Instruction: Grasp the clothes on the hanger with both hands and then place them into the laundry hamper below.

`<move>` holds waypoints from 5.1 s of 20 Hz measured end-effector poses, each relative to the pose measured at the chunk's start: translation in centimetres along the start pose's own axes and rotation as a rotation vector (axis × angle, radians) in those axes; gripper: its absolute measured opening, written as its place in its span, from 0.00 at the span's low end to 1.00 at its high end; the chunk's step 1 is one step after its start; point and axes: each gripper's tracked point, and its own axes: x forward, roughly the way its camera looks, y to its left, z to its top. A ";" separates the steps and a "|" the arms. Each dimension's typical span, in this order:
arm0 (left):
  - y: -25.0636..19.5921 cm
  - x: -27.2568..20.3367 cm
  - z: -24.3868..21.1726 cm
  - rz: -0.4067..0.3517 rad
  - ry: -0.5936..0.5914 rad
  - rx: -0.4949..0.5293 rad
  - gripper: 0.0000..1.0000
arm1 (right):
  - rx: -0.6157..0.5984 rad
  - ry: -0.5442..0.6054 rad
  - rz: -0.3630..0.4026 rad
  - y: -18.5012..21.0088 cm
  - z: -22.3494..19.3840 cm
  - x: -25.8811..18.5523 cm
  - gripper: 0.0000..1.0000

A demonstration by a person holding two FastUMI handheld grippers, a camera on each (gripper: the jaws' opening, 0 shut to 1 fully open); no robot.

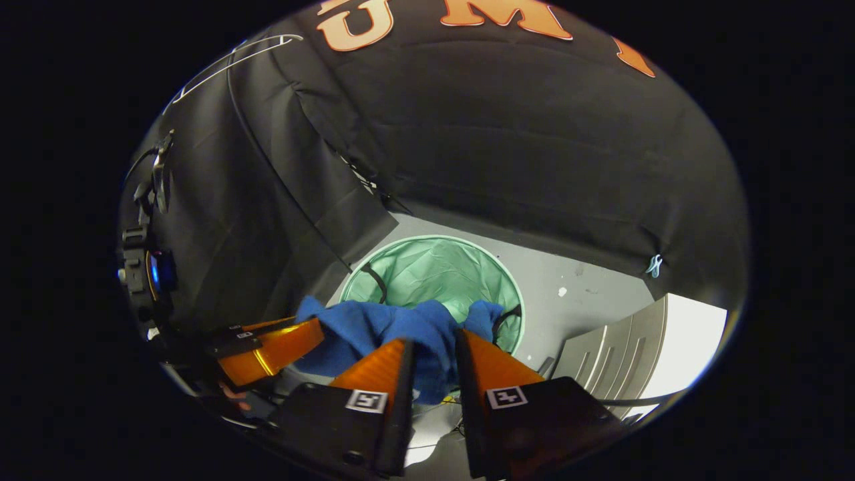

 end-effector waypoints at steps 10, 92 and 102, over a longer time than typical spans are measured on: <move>2.4 -1.9 2.7 0.090 -0.115 -0.006 0.97 | -0.002 -0.036 -0.030 0.0 -0.9 -1.4 0.99; -4.9 -38.7 25.4 0.044 -1.170 0.112 0.98 | -0.038 -1.083 0.009 1.0 21.2 -37.7 0.98; -5.0 -38.6 25.4 0.048 -1.173 0.121 0.98 | -0.044 -1.076 0.011 1.1 21.4 -37.3 0.98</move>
